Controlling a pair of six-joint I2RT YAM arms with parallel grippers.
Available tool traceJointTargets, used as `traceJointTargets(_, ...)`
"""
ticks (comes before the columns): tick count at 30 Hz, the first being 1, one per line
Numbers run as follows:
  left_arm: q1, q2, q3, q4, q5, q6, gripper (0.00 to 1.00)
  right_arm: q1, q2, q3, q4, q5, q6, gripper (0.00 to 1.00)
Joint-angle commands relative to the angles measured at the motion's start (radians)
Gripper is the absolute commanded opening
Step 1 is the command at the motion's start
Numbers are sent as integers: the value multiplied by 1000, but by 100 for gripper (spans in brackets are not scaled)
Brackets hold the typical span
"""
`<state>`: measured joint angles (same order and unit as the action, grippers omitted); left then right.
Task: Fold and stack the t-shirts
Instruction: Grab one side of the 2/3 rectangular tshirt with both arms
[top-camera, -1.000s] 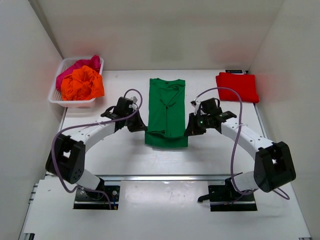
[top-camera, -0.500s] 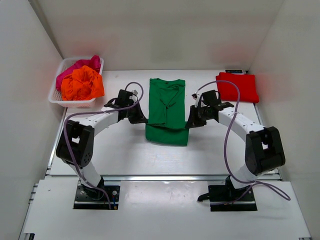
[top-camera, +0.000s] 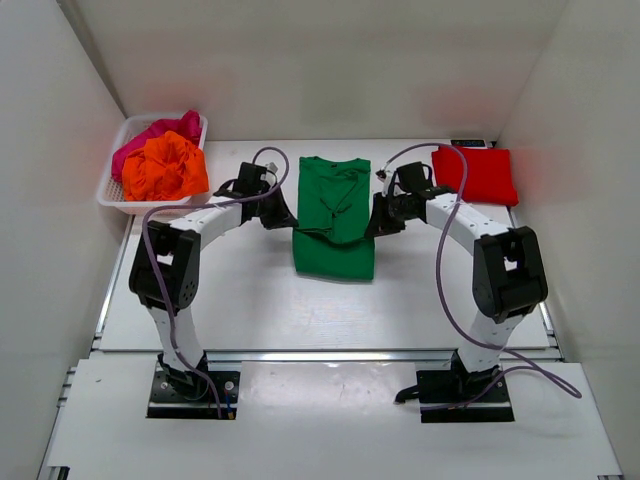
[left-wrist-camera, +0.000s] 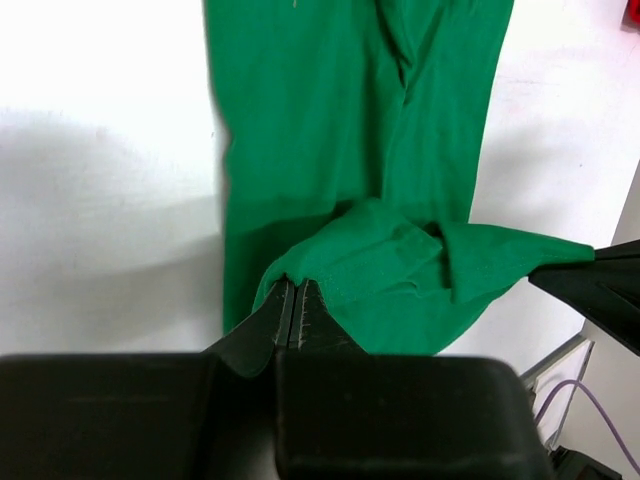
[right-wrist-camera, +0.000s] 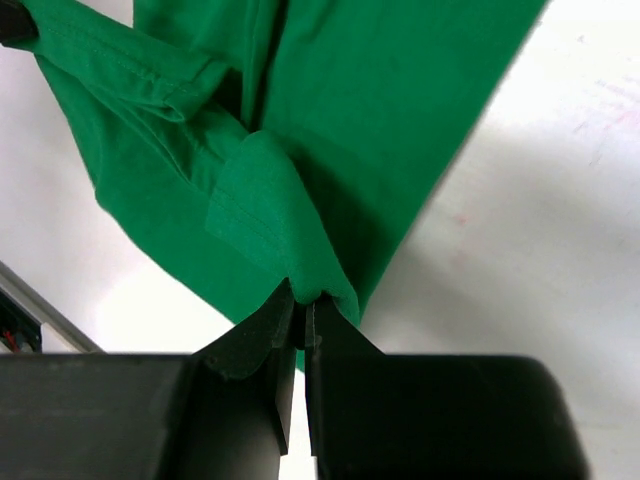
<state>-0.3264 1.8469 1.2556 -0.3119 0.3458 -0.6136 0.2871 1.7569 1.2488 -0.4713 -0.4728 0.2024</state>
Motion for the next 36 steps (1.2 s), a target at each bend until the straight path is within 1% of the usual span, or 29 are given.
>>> traceJointTargets(1, 3, 21, 67, 10, 21, 21, 0, -15, 30, 63, 17, -9, -35, 0)
traceJointTargets(4, 6, 52, 81, -1, 25, 22, 0, -20, 76, 89, 19, -7, -38, 0)
traceJointTargets(6, 7, 69, 96, -3, 16, 31, 4, -25, 88, 112, 20, -1, -43, 0)
traceJointTargets(8, 7, 97, 103, -3, 16, 32, 4, -29, 122, 126, 23, 2, -49, 0)
traceJointTargets(9, 15, 113, 131, -10, 6, 31, 5, -23, 142, 144, 22, -3, -52, 2)
traceJointTargets(11, 23, 130, 151, -18, 12, 31, 9, -34, 156, 159, 29, 0, -52, 12)
traceJointTargets(13, 30, 149, 162, 3, 22, 8, 18, -39, 167, 164, 48, 0, -47, 16)
traceJointTargets(14, 35, 153, 163, 14, 16, 2, 19, -34, 167, 161, 65, -7, -43, 19)
traceJointTargets(15, 36, 163, 175, 17, 15, -3, 24, -45, 161, 152, 91, -13, -32, 21)
traceJointTargets(16, 39, 164, 180, 26, 19, -8, 27, -52, 150, 135, 129, -18, -11, 27)
traceJointTargets(17, 43, 167, 197, 22, 15, -8, 29, -57, 141, 129, 143, -21, -14, 31)
traceJointTargets(20, 49, 193, 241, 23, 19, -17, 30, -74, 118, 92, 223, -39, 8, 38)
traceJointTargets(21, 50, 198, 249, 23, 16, -21, 30, -77, 113, 84, 240, -30, 14, 39)
traceJointTargets(22, 58, 204, 264, 28, 19, -25, 32, -81, 118, 89, 256, -27, 11, 40)
traceJointTargets(24, 58, 207, 275, 39, 25, -34, 34, -92, 111, 95, 264, -3, 8, 46)
traceJointTargets(26, 67, 204, 281, 40, 18, -37, 35, -98, 95, 90, 264, 16, 6, 48)
traceJointTargets(28, 85, 187, 255, 72, 6, -46, 37, -100, 67, 69, 272, 23, 8, 51)
traceJointTargets(31, 105, 152, 219, 65, 13, -34, 38, -103, 20, 51, 235, 46, 20, 62)
traceJointTargets(33, 99, 129, 193, -16, 28, 0, 38, -92, -16, 26, 192, 68, 23, 62)
traceJointTargets(34, 90, 98, 151, -32, 28, 27, 38, -76, -46, -10, 188, 80, 25, 58)
traceJointTargets(35, 86, 88, 92, -48, 21, 49, 38, -59, -65, -59, 186, 97, 34, 56)
traceJointTargets(36, 64, 39, 56, -43, 16, 55, 39, -40, -104, -113, 195, 106, 55, 56)
